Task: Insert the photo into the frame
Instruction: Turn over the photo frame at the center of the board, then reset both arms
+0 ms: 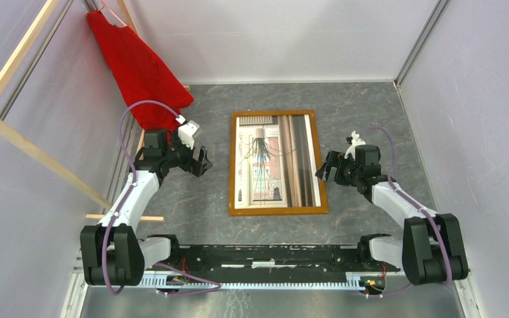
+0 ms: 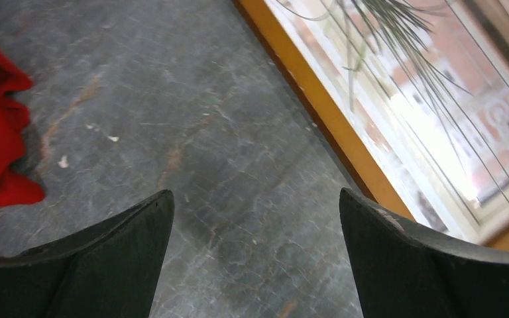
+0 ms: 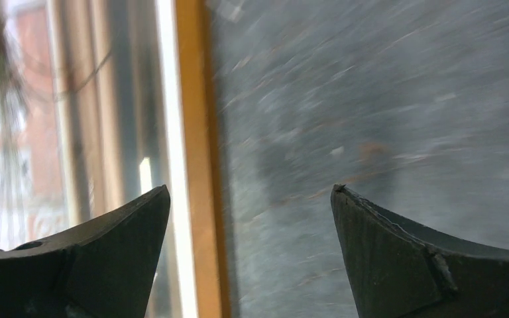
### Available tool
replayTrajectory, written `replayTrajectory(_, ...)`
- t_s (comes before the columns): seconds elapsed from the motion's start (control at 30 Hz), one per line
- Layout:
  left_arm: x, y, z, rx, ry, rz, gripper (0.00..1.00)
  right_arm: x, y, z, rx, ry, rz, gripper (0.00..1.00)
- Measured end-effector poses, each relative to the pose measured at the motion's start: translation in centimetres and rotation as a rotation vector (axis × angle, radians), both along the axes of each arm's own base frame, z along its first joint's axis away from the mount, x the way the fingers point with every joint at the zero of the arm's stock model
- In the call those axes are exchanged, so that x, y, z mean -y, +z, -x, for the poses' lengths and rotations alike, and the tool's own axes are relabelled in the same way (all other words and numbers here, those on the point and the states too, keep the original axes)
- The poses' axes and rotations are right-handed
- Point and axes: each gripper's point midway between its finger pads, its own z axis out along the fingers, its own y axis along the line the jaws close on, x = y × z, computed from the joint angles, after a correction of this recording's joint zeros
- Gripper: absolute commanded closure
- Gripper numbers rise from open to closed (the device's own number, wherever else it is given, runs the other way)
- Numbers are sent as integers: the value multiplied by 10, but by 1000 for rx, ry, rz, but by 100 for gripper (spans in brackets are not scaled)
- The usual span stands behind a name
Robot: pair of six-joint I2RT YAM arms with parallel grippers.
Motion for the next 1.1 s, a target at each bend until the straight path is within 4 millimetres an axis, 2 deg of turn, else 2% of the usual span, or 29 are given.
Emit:
replayTrajectory(0.17, -24, -6, -24, 58, 222, -2, 0, 61, 56, -21, 291, -284, 187, 2)
replayTrajectory(0.2, -28, -9, -27, 64, 255, -2, 0, 71, 60, -20, 338, -334, 208, 2)
replayTrajectory(0.27, -36, -18, -33, 84, 326, 6, 0, 95, 49, -12, 400, -432, 288, 2)
replayTrajectory(0.33, -43, -30, -36, 107, 390, 23, 0, 115, 20, 3, 356, -490, 390, 2)
replayTrajectory(0.4, -46, -40, -36, 133, 433, 48, 0, 129, -7, 18, 283, -514, 481, 2)
replayTrajectory(0.47, -48, -50, -34, 163, 460, 72, 0, 138, -19, 29, 261, -533, 539, 2)
replayTrajectory(0.57, -49, -65, -31, 186, 477, 87, 0, 147, -21, 35, 299, -565, 582, 2)
replayTrajectory(0.67, -53, -70, -31, 218, 497, 88, 0, 154, -12, 33, 368, -604, 602, 2)
replayTrajectory(0.8, -53, -51, -37, 330, 497, 114, 0, 157, 12, 21, 482, -661, 589, 2)
replayTrajectory(0.87, -53, -46, -33, 401, 489, 133, 0, 158, 25, 15, 543, -688, 573, 2)
replayTrajectory(0.93, -50, -62, -17, 409, 471, 140, 0, 159, 38, 11, 601, -708, 556, 2)
replayTrajectory(1.0, -47, -92, -1, 323, 461, 124, 0, 157, 49, 7, 649, -711, 541, 2)
replayTrajectory(1.03, -47, -95, 1, 310, 458, 119, 0, 155, 53, 5, 670, -698, 539, 2)
replayTrajectory(1.1, -47, -81, -14, 355, 456, 126, 0, 146, 56, -3, 698, -617, 547, 2)
